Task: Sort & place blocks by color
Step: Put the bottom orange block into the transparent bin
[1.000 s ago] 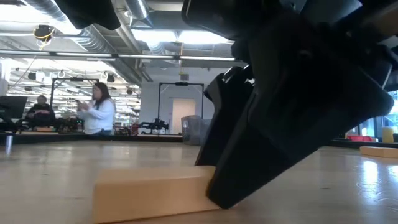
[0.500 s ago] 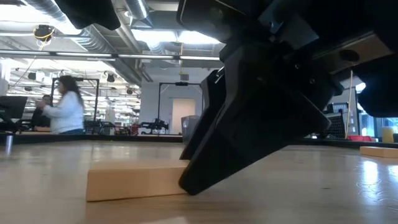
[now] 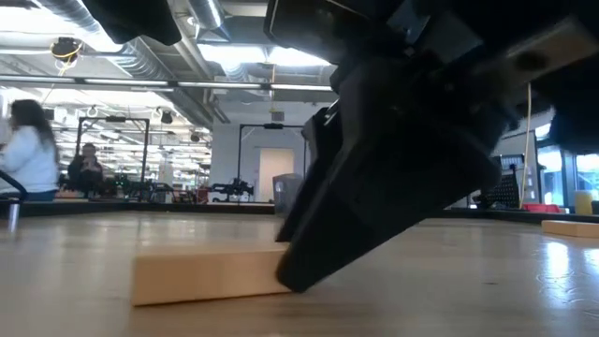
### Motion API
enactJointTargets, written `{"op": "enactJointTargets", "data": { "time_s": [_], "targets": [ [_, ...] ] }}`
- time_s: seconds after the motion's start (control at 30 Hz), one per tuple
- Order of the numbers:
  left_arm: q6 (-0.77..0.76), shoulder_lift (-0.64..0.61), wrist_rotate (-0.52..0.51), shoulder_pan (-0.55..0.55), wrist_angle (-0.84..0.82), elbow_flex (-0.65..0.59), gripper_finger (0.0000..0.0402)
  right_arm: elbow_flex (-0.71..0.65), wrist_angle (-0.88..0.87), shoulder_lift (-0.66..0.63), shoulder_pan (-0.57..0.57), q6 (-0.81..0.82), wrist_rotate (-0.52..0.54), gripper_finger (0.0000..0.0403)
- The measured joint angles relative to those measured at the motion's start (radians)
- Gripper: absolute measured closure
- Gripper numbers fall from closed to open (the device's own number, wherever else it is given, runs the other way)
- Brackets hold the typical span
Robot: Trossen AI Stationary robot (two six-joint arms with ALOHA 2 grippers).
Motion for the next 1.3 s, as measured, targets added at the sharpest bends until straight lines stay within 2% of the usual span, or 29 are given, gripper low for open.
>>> {"op": "enactJointTargets", "data": {
  "time_s": [0.27, 0.43, 0.6, 0.87, 1.0, 1.3],
  "targets": [
    [0.001, 0.000, 0.000, 0.000, -0.012, 0.000, 0.0233, 0.135, -0.315, -0.001, 0.001, 0.019, -0.016, 0.0274],
    [0.001, 0.000, 0.021, 0.000, -0.043, 0.000, 0.0233, 0.278, -0.580, -0.001, -0.005, 0.075, -0.016, 0.0274],
    [0.006, 0.000, 0.046, 0.000, -0.072, 0.000, 0.0233, 0.397, -0.738, -0.002, -0.016, 0.106, -0.007, 0.0274],
    [0.054, 0.000, 0.044, -0.025, -0.108, 0.000, 0.0233, 0.553, -1.065, -0.002, -0.044, 0.239, 0.003, 0.0274],
    [0.035, 0.000, 0.016, -0.041, -0.146, 0.000, 0.0233, 0.594, -1.205, -0.002, -0.043, 0.275, 0.054, 0.0274],
    [0.027, 0.000, 0.015, -0.070, -0.177, 0.000, 0.0233, 0.598, -1.451, -0.002, -0.034, 0.441, 0.059, 0.0274]
  ]
}}
